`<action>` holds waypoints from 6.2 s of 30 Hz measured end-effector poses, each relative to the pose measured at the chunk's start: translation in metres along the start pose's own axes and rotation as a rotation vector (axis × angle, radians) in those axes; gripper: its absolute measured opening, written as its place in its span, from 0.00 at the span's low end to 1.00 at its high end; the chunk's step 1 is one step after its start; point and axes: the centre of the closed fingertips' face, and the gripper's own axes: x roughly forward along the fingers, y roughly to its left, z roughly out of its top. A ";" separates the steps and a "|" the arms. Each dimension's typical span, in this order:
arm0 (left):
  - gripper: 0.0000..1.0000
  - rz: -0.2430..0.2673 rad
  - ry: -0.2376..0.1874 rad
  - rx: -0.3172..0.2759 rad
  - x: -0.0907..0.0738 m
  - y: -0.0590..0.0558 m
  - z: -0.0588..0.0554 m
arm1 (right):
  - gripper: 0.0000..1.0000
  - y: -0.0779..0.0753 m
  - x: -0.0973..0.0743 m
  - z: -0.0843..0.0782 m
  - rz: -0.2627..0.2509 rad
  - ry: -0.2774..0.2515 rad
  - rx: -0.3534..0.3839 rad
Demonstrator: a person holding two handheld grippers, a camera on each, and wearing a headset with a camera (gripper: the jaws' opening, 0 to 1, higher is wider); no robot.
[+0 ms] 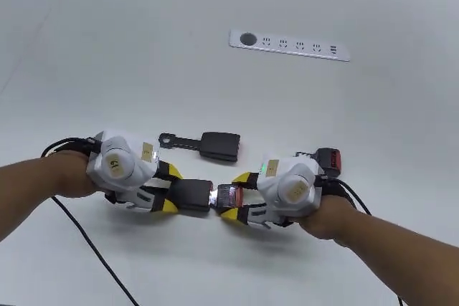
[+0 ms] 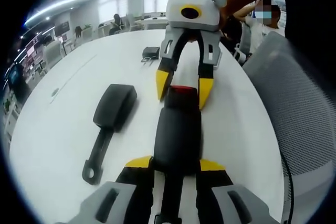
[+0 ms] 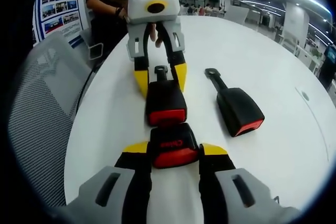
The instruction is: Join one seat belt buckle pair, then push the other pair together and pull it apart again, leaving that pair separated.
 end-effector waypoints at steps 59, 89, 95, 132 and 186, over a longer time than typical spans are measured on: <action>0.32 -0.025 0.032 0.030 0.003 -0.002 0.000 | 0.35 -0.003 0.000 0.006 0.004 -0.102 0.034; 0.73 0.082 0.016 0.003 -0.012 0.024 0.044 | 0.71 -0.044 -0.057 -0.017 -0.137 -0.177 0.133; 0.73 0.099 0.015 0.013 -0.011 0.040 0.050 | 0.72 -0.068 -0.082 -0.038 -0.171 -0.171 0.185; 0.62 0.010 0.027 0.018 0.035 0.088 0.056 | 0.59 -0.142 -0.125 -0.114 -0.147 -0.041 0.229; 0.34 -0.009 0.025 0.047 0.042 0.091 0.062 | 0.34 -0.129 -0.080 -0.076 -0.093 -0.021 0.076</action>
